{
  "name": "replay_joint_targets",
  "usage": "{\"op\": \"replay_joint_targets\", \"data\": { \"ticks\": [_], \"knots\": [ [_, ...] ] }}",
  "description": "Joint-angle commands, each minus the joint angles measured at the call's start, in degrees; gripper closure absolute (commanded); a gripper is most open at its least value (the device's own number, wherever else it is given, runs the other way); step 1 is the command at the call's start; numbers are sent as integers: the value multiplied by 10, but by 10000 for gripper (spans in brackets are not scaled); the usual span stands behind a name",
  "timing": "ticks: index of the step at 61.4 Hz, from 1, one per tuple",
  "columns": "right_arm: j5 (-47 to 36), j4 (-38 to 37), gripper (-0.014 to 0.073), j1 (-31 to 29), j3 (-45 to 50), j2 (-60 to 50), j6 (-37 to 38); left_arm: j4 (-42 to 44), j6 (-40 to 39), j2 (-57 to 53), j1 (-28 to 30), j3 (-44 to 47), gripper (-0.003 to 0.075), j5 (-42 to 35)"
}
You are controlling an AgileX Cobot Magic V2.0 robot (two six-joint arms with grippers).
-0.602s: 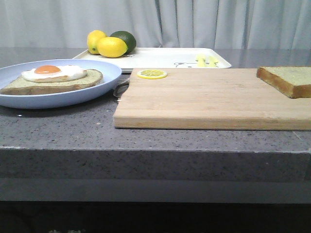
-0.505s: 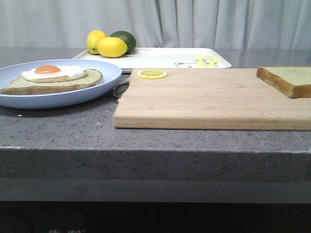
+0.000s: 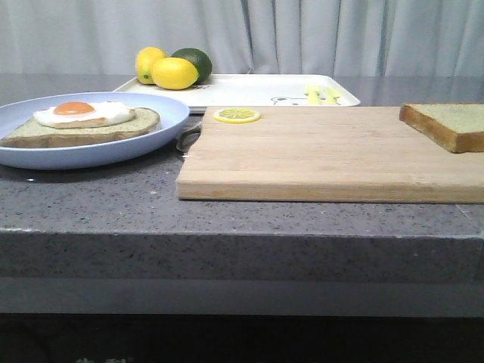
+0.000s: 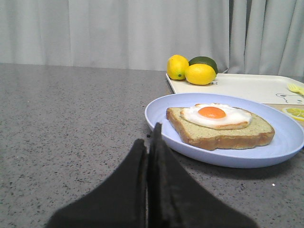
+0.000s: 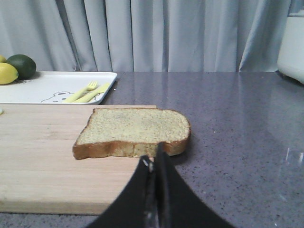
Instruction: Place bread and move sandwich to tray
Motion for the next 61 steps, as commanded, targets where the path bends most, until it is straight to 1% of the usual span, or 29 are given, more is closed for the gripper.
{"op": "replay_joint_targets", "data": {
  "ticks": [1, 10, 16, 19, 28, 35, 44, 52, 61],
  "knots": [
    [-61, -5, 712, -2, -2, -14, -2, 0, -5, -12, 1, 3, 738, -50],
    [-78, -6, 712, -2, -12, -14, -3, -6, -5, -12, 1, -2, 738, -94],
    [-54, -6, 712, -2, -53, -14, -3, -18, -5, -10, 1, -38, 738, -92],
    [-32, -6, 712, -2, -81, -13, -3, -21, -5, -9, 1, -65, 738, -75],
    [41, -6, 712, -2, -177, 3, -3, -21, -5, 16, 1, -182, 738, 15],
    [93, -6, 712, -2, -255, 40, -3, -21, -5, 56, 1, -275, 738, 95],
    [171, -7, 712, -2, -342, 106, -3, -21, -5, 123, 1, -373, 738, 185],
    [241, -10, 712, -2, -396, 168, -3, -21, -5, 178, 1, -425, 738, 244],
    [277, -13, 712, -2, -406, 224, -3, -21, -5, 224, 1, -431, 738, 254]
  ]
}}
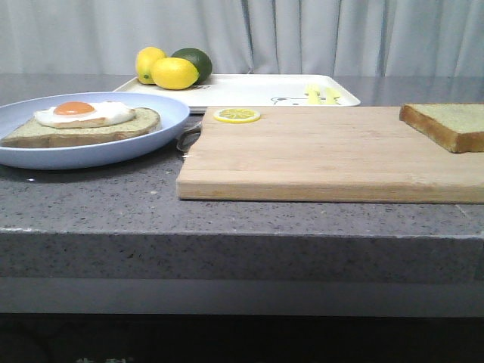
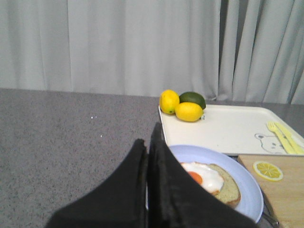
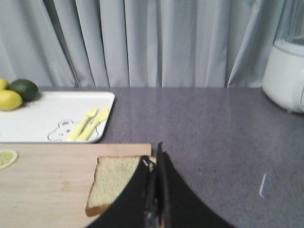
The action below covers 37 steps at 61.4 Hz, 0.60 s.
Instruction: Place bread and move sandwich to tray
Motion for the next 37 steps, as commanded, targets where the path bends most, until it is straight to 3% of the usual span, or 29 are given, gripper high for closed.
{"op": "replay_joint_targets", "data": {
  "ticks": [1, 30, 37],
  "knots": [
    [-13, -10, 712, -2, -20, 39, -3, -5, -5, 33, 1, -18, 738, -29],
    [46, -17, 705, -2, -19, 134, -3, 10, -5, 106, 1, -17, 737, -26],
    [49, -22, 596, -2, -19, 141, -3, 22, -5, 110, 1, -17, 681, -27]
  ]
}}
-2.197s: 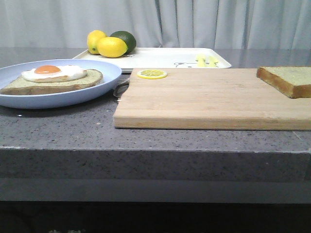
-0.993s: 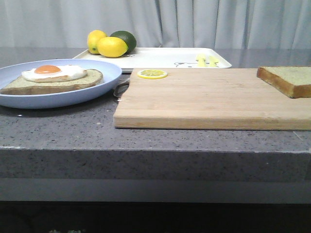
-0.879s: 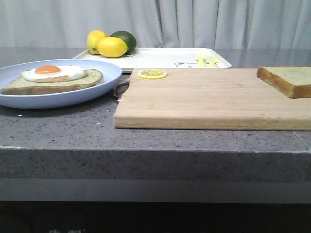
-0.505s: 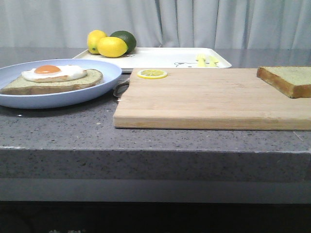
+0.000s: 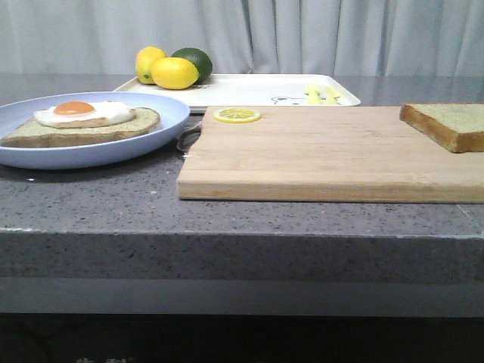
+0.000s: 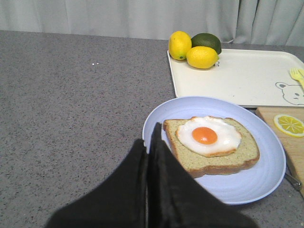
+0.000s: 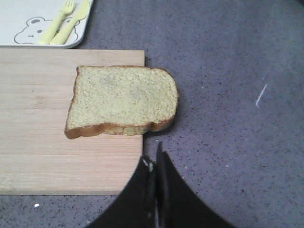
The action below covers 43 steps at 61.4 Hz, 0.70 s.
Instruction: Place bread and move sandwich to tray
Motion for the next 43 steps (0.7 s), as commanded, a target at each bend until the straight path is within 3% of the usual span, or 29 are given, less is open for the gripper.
{"op": "replay_joint_targets", "data": {
  "ticks": [1, 9, 12, 15, 34, 43],
  "knots": [
    [-32, -13, 574, -2, -18, 11, -3, 10, -5, 8, 1, -17, 663, -44],
    [-31, -15, 287, -2, -18, 13, -3, 13, -5, 8, 1, -17, 419, -44],
    [-30, -19, 200, -2, -18, 13, -3, 13, -5, 8, 1, -17, 315, -44],
    [-23, -21, 152, -2, -18, 13, -3, 13, -5, 8, 1, -17, 260, -43],
    [-6, -2, 129, -2, -24, 13, -3, 11, -5, 8, -1, -8, 246, -34],
    [44, 6, 129, -2, -77, 44, -3, 2, -2, 8, -48, -8, 246, -35]
  ]
}}
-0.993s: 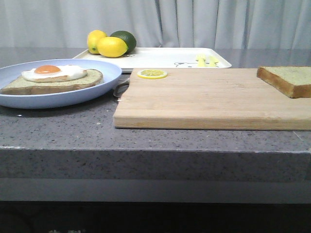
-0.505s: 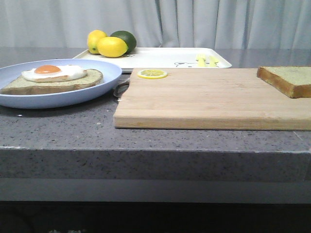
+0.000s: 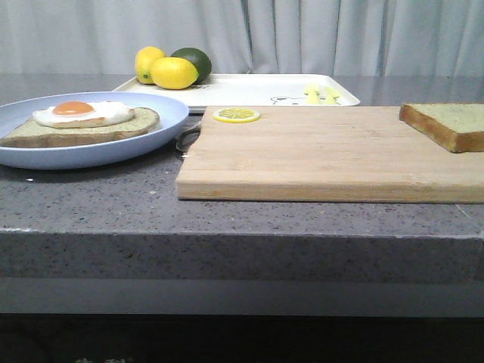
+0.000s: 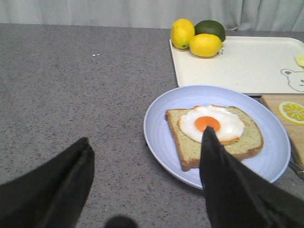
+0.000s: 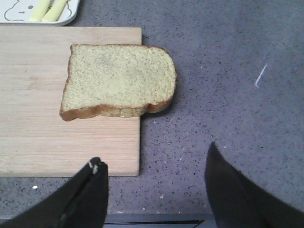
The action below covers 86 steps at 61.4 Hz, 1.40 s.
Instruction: Place bread and move sandwich to tray
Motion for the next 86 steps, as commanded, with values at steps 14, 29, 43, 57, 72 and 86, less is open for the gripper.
{"op": "replay_joint_targets", "data": {
  "ticks": [14, 29, 43, 57, 72, 86],
  "knots": [
    [82, 4, 129, -2, -131, 110, -5, 2, -1, 6, -110, -16, 246, -45],
    [190, 61, 129, -4, -216, 237, -94, 2, -1, 6, -129, -16, 246, -45],
    [224, 125, 172, -98, -276, 322, -142, 2, -1, 6, -129, -16, 246, -44],
    [233, 334, 200, -282, -278, 407, -264, 3, -1, 6, -129, -16, 246, -42],
    [240, 509, 195, -356, -278, 503, -378, 10, -1, 6, -129, -16, 246, -42],
    [237, 578, 76, -357, -278, 582, -453, 10, -1, 6, -129, -16, 246, -41]
  ]
}}
